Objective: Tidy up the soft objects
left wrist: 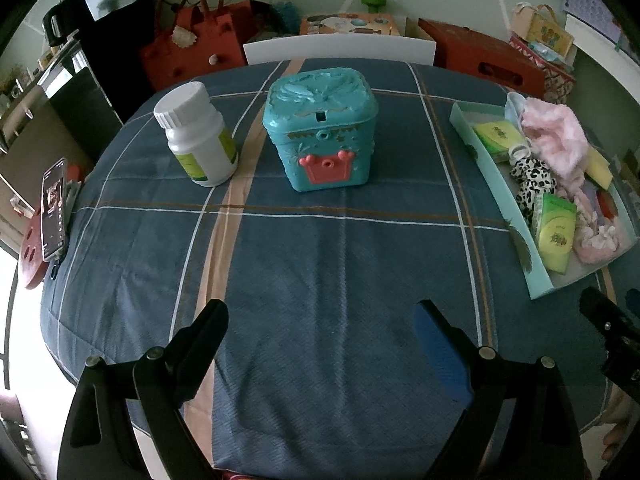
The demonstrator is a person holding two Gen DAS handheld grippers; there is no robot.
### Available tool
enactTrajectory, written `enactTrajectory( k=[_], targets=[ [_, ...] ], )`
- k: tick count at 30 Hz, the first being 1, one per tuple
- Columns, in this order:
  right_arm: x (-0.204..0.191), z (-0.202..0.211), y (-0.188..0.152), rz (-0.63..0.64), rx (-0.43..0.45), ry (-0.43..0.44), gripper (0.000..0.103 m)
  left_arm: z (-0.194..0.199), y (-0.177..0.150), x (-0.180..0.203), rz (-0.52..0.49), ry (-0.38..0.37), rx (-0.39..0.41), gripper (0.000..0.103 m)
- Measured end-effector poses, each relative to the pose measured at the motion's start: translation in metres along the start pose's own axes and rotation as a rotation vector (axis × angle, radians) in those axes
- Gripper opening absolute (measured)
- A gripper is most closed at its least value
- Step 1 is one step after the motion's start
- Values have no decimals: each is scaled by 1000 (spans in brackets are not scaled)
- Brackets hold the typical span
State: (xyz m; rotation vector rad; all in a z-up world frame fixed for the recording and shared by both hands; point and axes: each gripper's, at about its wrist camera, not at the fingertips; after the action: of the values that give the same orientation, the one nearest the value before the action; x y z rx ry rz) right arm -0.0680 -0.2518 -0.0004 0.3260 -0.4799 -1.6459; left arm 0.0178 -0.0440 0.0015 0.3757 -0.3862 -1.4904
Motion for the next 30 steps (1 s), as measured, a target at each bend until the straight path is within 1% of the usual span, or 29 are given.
enactTrajectory(
  k=[8,30],
  targets=[
    [0,0,0,2,-2,0,103,-3,0,-2,2,19,-3,94],
    [-1,-2,0,9,-8,-2,103,-8,1,-5,14,38,-16,94]
  ],
)
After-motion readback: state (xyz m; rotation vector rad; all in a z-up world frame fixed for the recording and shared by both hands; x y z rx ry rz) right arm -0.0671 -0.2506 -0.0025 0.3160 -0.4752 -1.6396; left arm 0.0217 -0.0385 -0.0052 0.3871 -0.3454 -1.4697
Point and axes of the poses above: each gripper's, at about its wrist camera, not at the fingertips, and z roughly against the way its jaws point, x to its right, y to its top, and after that the axes turned 14 degrees about z, right-handed
